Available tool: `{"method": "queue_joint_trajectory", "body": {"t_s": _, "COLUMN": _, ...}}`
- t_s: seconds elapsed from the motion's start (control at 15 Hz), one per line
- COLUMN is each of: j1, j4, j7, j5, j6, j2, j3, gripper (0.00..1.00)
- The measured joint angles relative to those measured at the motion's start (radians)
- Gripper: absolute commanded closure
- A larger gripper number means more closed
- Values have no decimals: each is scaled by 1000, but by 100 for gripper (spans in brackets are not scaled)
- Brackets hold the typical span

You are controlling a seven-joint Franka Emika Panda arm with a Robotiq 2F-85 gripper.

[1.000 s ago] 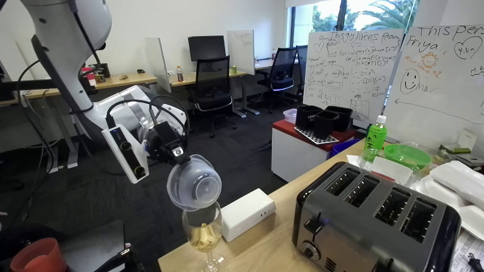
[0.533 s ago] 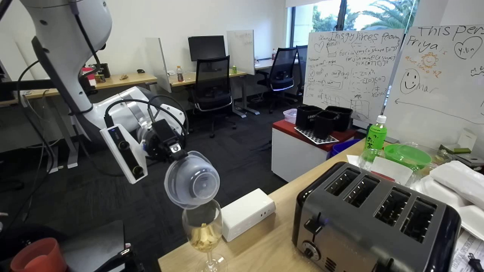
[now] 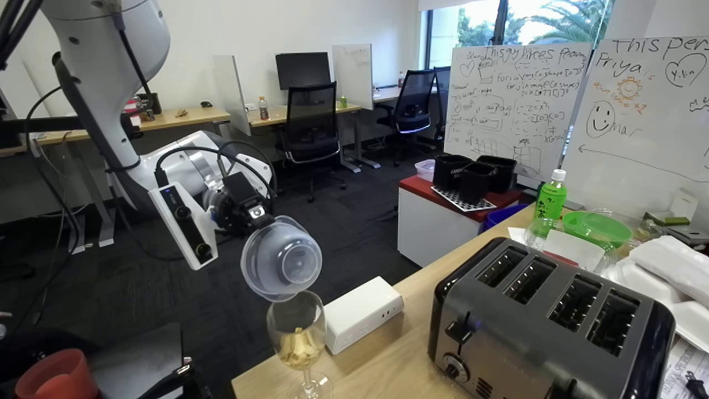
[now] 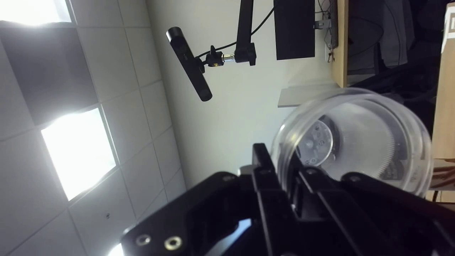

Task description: Pick up the plastic bowl from the table and pour its contents in the wine glass.

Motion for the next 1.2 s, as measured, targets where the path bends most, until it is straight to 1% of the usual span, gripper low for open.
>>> {"method": "queue_joint_trajectory", "body": {"t_s": 0.4, "j1": 0, "j4": 18, "j7": 2, "j5": -4, "j6": -20, "j2": 18, "j3": 0, "gripper": 97}}
{"method": "queue_joint_trajectory", "body": {"t_s": 0.67, "j1": -10, "j4": 24, "j7": 16, "j5": 16, "j6": 27, "j2": 5, "j3": 0, "gripper": 97}}
{"method": "queue_joint_trajectory", "body": {"t_s": 0.93, "j1": -63, "j4": 11, "j7": 93, "j5": 95, "j6": 101, "j2": -64, "j3": -8, "gripper": 97}}
{"method": "queue_joint_trajectory", "body": {"t_s": 1.2, "j1": -132, "j4": -54, "j7": 169, "j5": 174, "j6": 209, "j2": -193, "j3": -38, "gripper": 97}}
